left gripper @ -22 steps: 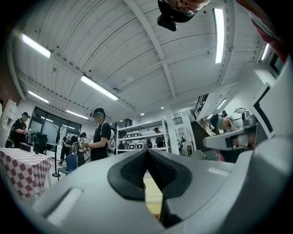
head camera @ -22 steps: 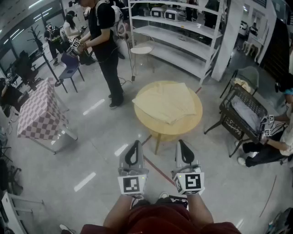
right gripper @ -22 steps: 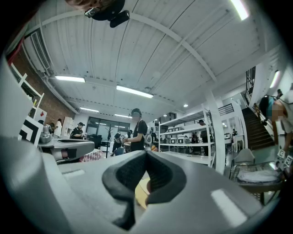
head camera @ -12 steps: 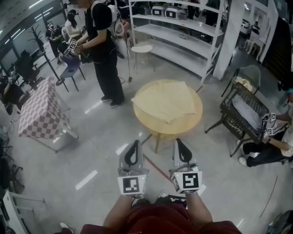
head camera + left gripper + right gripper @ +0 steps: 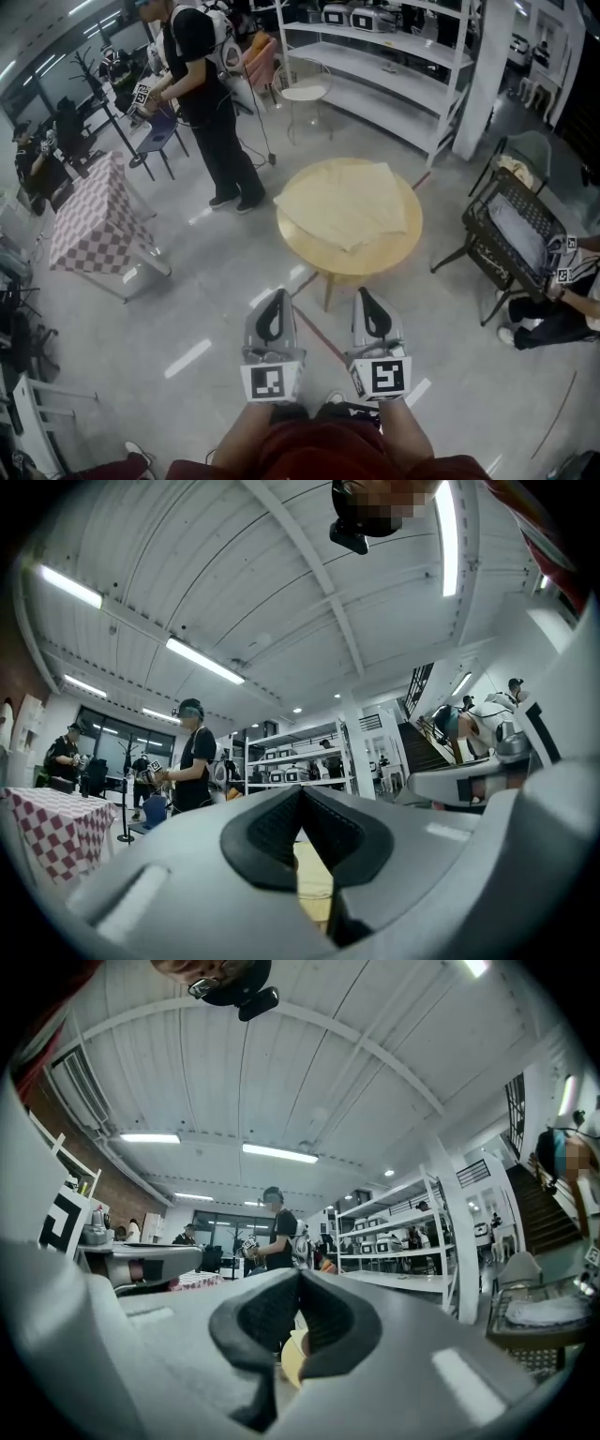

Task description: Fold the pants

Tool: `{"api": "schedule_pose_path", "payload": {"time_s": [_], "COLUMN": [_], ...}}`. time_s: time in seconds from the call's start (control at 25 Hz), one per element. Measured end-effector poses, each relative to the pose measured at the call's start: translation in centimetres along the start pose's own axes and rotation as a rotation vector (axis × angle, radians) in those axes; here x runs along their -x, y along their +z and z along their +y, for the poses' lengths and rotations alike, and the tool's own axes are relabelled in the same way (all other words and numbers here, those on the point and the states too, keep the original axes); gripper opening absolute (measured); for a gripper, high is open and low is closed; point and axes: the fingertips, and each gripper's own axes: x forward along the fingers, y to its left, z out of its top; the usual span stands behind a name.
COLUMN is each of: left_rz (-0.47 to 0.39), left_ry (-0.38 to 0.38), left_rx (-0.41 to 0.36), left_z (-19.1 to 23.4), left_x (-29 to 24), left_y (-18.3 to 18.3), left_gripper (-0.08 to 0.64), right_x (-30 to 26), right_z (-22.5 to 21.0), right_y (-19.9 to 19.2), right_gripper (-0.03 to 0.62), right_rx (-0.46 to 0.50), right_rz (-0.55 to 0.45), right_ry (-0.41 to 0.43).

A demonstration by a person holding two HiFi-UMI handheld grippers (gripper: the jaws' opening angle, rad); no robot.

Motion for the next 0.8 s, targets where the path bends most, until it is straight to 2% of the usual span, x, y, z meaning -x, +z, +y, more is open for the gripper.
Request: {"api": "schedule_pose_path", "payload": {"time_s": [0.24,0.44,0.8], "left_rz": [0.006,0.002,-0.017], "left_ry": [0.048,0.071,0.061], "left_rx": [0.006,0.023,0.049], "left_z": [0.5,2.0,8.8], "left_x": [-0.3,-0.9,-2.0], "left_y": [-0.9,-1.5,-2.5], "left_gripper": [0.006,0.006,0.006], "right_x": [-1.1,-2.8,-7.6], "right_z": [0.1,0.9,6.5], "right_y": [-1.7,-1.6,-1.6], "right_gripper": [0.001,0.0,0.0], "right_rx": [-0.031,-0.035,0.053], "right_rz": [0.008,-0.004,-0.013], "right_ry": [0.041,0.066,0.104]}}
